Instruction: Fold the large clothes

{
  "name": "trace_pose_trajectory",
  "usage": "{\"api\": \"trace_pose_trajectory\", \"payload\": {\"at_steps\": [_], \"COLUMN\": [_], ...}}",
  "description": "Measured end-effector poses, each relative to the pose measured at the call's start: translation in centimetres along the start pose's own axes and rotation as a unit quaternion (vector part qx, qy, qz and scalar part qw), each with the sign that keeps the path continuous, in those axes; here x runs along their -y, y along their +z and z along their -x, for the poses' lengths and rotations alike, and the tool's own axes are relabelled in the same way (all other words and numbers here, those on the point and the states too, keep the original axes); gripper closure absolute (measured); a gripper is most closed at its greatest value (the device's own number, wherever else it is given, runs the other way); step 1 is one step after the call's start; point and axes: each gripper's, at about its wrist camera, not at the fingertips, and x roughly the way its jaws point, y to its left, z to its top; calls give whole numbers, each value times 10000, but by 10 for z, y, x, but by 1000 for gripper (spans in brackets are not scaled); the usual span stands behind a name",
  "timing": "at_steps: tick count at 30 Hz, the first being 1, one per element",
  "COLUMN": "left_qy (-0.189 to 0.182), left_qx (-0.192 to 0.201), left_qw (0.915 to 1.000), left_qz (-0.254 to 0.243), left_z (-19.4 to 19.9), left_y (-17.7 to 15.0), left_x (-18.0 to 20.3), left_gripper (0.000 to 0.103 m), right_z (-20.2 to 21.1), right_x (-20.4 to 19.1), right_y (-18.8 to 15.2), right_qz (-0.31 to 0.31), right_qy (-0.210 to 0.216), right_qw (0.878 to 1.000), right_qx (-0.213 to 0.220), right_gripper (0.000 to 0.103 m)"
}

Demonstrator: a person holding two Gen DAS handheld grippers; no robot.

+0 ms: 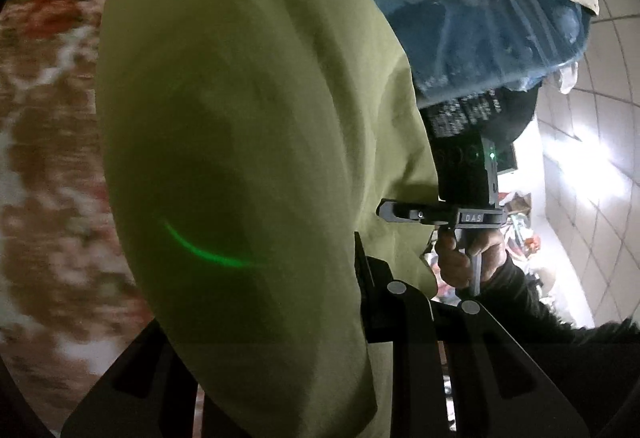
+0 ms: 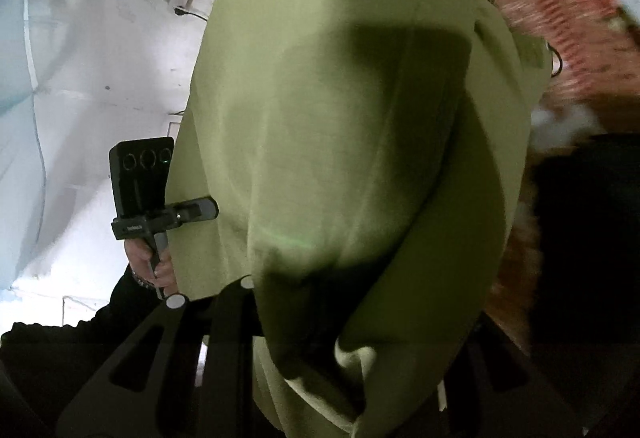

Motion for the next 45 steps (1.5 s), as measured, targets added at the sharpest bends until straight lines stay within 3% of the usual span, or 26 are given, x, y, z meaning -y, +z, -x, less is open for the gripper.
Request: {"api": "trace_pose_trajectory", "payload": {"at_steps": [4,9,12,17,21,24,26,28,31,35,36,38,39,41,44,45], "left_qy": [-214,-255,-154,127,170,274,385,402,644,1185,1488,2005,2493,3222,3340,3297], "left_qx": [67,-8,-181,-425,-235,-172,-215,-219,-180,-202,-209,-165,-79,192,638,704], "left_qw": [9996,9977,9969,9941,9965,9957,9938,9922,9926,9897,9869,9792,9684,9426,9260,9245], "left_qz": [181,622,756,990,778,864,1022,1156,1011,781,589,248,-82,-855,-1637,-1779], "left_z": [-68,-142,-188,-259,-264,-264,-264,-261,-254,-225,-215,-204,-194,-178,-171,-175], "left_y": [0,-13,-32,-65,-73,-77,-80,-81,-80,-80,-80,-78,-79,-82,-95,-99], "left_x": [70,112,106,38,15,8,6,9,15,17,24,37,47,79,126,139], "left_gripper": [80,80,79,76,64,45,26,22,20,15,14,14,14,13,8,8], "right_z": [105,168,171,136,122,118,122,135,156,186,194,214,223,240,244,240], "right_x": [51,109,148,247,277,285,293,301,300,300,300,297,292,266,197,169], "right_y": [-10,-32,-43,-73,-85,-86,-90,-91,-92,-104,-109,-118,-120,-130,-124,-119], "right_qz": [4,-190,-269,-370,-238,-116,-196,-316,-376,-344,-359,-537,-653,-801,-438,-242], "right_qy": [-118,-258,-341,-187,275,267,275,171,-315,-1126,-1298,-2044,-2437,-2550,-2762,-2888], "right_qw": [9999,9985,9968,9960,9982,9988,9988,9988,9986,9930,9909,9773,9675,9614,9499,9426], "right_qx": [-21,-447,-668,-793,-484,-384,-358,-318,-171,-111,-74,126,187,649,1395,1661], "right_gripper": [79,79,79,77,70,63,56,50,42,41,41,41,41,41,34,23]}}
